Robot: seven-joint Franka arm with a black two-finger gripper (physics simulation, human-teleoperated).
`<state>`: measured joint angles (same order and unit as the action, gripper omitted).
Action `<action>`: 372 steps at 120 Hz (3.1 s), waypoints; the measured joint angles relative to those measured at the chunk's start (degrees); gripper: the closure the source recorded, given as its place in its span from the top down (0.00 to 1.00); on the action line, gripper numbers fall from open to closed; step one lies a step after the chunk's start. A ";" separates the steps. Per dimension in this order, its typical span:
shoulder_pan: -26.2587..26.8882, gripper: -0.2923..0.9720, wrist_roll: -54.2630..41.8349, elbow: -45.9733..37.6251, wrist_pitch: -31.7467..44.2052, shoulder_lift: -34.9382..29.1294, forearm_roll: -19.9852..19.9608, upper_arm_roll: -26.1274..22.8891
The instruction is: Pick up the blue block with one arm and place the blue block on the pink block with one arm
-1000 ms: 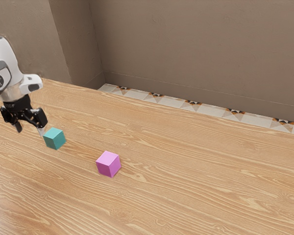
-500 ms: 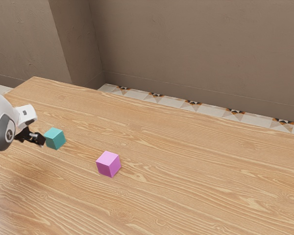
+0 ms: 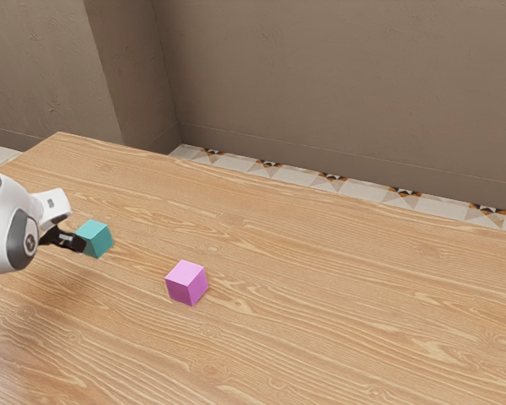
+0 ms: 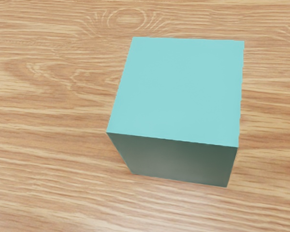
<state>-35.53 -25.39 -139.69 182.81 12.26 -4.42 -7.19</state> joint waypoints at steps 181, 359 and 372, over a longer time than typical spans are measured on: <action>-7.62 0.54 -4.64 13.75 3.90 13.52 3.22 -9.36; 24.57 0.55 25.11 -9.05 1.96 -13.81 2.02 -7.09; 24.57 0.55 26.65 -9.35 1.92 -13.57 2.01 -7.10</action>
<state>-10.95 1.25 -149.04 184.73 -1.31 -2.41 -14.29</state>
